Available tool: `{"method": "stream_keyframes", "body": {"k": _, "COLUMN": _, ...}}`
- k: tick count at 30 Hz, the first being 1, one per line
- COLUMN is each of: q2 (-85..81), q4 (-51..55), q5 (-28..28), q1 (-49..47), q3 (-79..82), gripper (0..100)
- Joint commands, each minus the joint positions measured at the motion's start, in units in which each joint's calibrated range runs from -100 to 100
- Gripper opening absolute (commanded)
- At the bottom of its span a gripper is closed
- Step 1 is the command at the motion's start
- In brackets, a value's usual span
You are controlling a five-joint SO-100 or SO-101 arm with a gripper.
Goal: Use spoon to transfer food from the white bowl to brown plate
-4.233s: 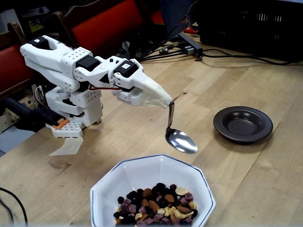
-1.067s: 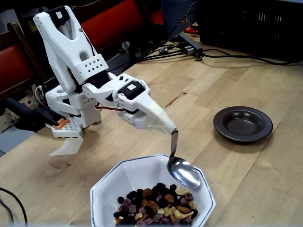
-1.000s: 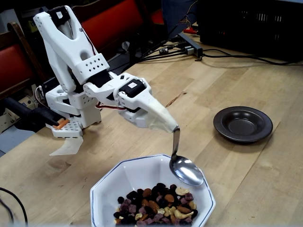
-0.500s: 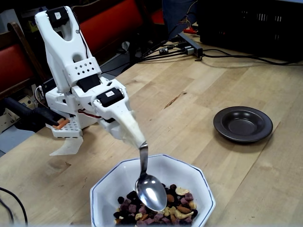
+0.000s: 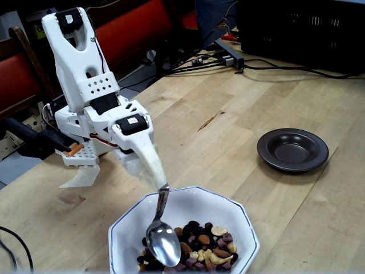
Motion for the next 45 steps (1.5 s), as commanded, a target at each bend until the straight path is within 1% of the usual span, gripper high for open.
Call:
{"method": "stream_keyframes", "body": {"k": 1, "q2": -1.3, "q4": -1.2, "q5": 0.7, "q1": 1.0, "q3": 0.7, "gripper": 2}}
{"method": "stream_keyframes", "body": {"k": 7, "q2": -1.3, "q4": -1.3, "q5": 1.8, "q1": 1.0, "q3": 0.9, "gripper": 2}}
{"method": "stream_keyframes", "body": {"k": 15, "q2": -1.3, "q4": -1.3, "q5": 8.4, "q1": 0.9, "q3": 1.3, "gripper": 2}}
{"method": "stream_keyframes", "body": {"k": 28, "q2": -1.0, "q4": -0.9, "q5": 16.8, "q1": 0.8, "q3": 1.4, "gripper": 2}}
{"method": "stream_keyframes", "body": {"k": 31, "q2": -0.6, "q4": -0.6, "q5": 17.5, "q1": -0.4, "q3": 1.4, "gripper": 2}}
{"method": "stream_keyframes", "body": {"k": 36, "q2": -0.5, "q4": -0.9, "q5": 17.7, "q1": -7.5, "q3": 1.4, "gripper": 2}}
{"method": "stream_keyframes", "body": {"k": 39, "q2": -0.4, "q4": -0.9, "q5": 17.7, "q1": -9.9, "q3": 1.5, "gripper": 2}}
{"method": "stream_keyframes", "body": {"k": 45, "q2": -0.4, "q4": -0.5, "q5": 17.7, "q1": -10.5, "q3": 1.5, "gripper": 2}}
